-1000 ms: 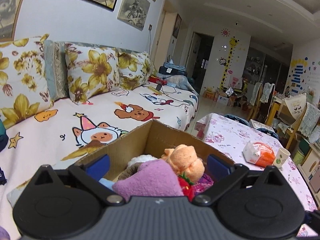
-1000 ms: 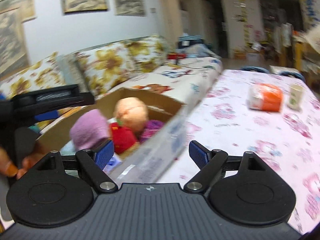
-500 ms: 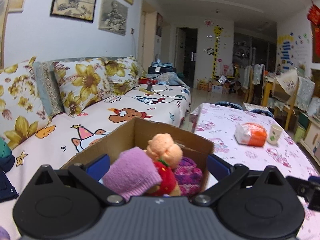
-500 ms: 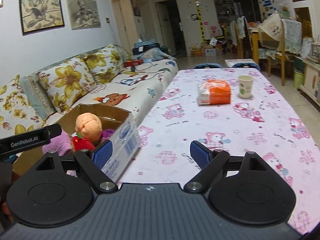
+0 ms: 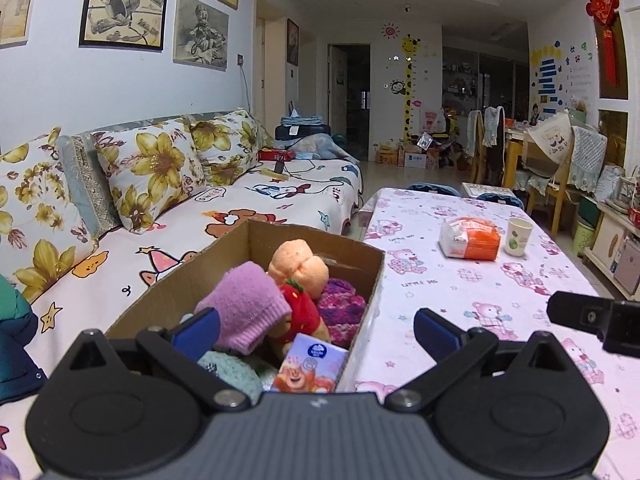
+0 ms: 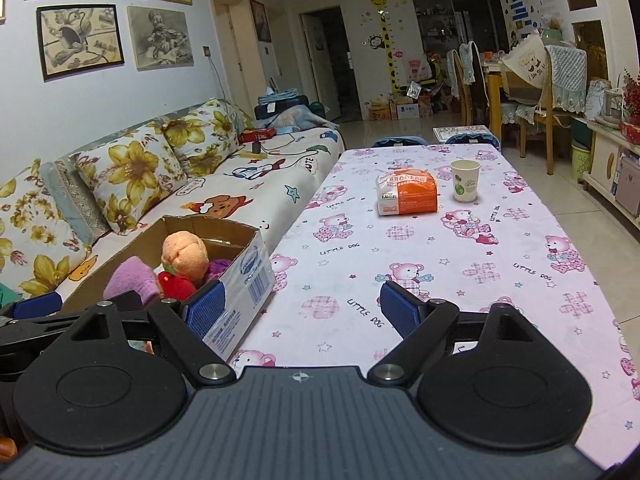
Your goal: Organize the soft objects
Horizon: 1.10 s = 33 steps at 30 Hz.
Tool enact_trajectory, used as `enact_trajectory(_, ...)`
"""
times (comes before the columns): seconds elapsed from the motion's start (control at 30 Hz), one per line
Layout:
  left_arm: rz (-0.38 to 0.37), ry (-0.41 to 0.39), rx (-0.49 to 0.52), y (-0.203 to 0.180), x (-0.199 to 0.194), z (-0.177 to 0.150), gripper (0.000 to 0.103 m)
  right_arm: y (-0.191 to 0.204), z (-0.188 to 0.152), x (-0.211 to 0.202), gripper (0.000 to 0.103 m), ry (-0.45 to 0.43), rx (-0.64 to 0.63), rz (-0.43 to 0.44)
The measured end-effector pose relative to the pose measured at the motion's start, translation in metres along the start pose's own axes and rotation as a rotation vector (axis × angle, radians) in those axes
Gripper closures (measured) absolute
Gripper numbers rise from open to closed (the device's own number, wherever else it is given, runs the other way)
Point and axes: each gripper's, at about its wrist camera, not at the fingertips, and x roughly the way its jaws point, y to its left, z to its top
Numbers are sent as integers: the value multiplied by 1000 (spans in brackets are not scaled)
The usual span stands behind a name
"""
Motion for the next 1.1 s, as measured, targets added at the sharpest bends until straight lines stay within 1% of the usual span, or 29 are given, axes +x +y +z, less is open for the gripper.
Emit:
enact_trajectory(0.27, -7, -46, 16, -3, -34, 1, 1, 0, -3, -12, 0, 3, -12, 4)
enact_trajectory(0.57, -18, -74, 26, -3, -60, -2, 1, 5, -5, -24, 0, -18, -39, 7)
enact_trajectory(0.83, -9, -98, 3, 4, -75, -7, 1, 11, -8, -24, 0, -24, -65, 7)
enact_trajectory(1.1, 9, -99, -5, 5, -78, -12, 1, 10, -9, -19, 0, -31, -83, 5)
